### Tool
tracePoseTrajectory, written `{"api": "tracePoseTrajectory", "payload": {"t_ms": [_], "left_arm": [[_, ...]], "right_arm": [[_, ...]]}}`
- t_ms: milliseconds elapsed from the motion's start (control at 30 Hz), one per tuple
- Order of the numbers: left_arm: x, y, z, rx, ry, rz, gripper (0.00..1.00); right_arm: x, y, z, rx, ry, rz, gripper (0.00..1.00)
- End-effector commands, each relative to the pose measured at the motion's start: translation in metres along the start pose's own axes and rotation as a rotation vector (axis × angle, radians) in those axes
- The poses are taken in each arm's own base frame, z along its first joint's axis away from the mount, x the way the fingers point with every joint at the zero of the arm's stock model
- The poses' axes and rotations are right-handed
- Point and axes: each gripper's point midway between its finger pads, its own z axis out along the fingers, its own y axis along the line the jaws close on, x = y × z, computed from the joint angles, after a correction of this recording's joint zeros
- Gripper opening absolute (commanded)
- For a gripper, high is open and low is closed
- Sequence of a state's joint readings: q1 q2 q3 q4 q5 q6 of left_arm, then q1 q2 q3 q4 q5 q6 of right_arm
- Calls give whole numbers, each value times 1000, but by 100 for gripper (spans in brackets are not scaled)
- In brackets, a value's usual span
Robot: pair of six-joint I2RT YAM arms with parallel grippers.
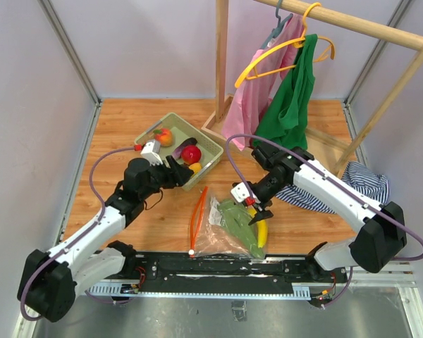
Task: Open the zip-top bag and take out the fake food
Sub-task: Pick up the fake fruit from the zipper food storage bag, then place the fake fruit in the bin.
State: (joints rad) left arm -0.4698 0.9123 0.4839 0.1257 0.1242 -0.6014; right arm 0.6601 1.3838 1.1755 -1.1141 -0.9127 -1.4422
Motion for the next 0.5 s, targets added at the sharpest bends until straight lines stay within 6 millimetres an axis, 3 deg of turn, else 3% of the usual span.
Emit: {"api": "tracePoseTrajectory", "payload": {"t_ms": [0, 467], "left_arm": [[-28, 7, 12, -1, -53, 12, 19], [-53, 82, 52, -439, -36, -5, 21]], "right_arm": [[6, 5, -6, 16, 1, 55, 76], [15, 4, -1, 19, 5, 65, 76]]}}
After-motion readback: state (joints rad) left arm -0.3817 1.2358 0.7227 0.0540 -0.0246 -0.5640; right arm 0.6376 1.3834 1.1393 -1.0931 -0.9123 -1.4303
